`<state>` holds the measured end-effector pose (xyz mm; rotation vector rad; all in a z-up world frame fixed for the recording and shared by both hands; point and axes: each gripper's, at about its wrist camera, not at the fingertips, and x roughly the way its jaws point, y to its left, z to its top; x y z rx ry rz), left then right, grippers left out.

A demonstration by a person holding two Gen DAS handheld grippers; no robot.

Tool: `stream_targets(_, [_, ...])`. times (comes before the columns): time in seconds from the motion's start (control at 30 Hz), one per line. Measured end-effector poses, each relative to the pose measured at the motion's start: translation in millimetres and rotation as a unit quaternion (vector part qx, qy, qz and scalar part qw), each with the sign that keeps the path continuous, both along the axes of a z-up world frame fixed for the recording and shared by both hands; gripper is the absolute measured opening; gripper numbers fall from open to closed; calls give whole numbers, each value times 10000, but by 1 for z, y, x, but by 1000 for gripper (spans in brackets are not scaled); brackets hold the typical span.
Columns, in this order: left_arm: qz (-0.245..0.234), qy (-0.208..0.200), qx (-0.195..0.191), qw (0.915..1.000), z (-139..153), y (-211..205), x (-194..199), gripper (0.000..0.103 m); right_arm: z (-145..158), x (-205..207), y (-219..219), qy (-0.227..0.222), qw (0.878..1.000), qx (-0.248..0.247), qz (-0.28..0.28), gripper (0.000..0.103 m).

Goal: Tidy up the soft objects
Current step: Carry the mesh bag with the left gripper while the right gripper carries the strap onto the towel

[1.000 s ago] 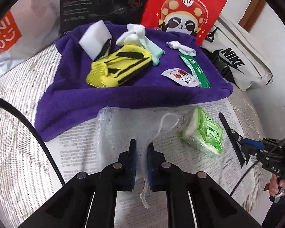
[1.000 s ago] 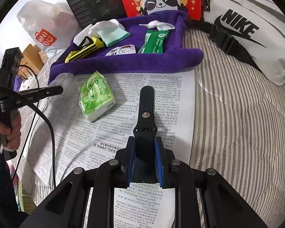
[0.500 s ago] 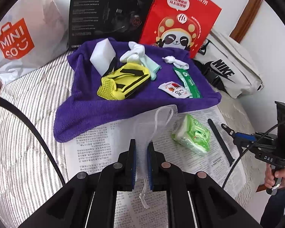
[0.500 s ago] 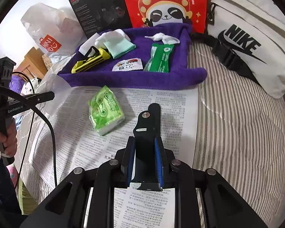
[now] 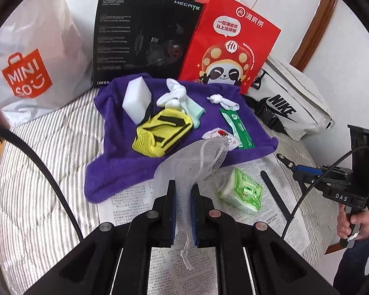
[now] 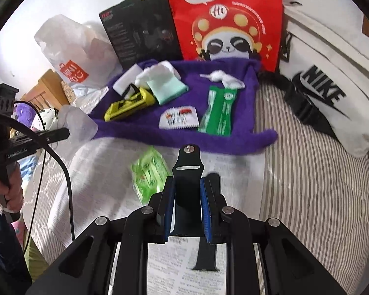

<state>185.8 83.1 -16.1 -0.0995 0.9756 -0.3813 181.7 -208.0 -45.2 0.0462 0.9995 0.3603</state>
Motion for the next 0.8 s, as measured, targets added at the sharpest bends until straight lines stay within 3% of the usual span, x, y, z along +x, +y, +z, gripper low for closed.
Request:
stream_targets(0.43, [-49,-144,-17,9999,14,2,46,10,10,64,9,-167,9998,134,-6,21])
stream_targets(0.8, [122,-46,-291,9995,3,14,97,10,1,124,23,-149,9999,63,41,21])
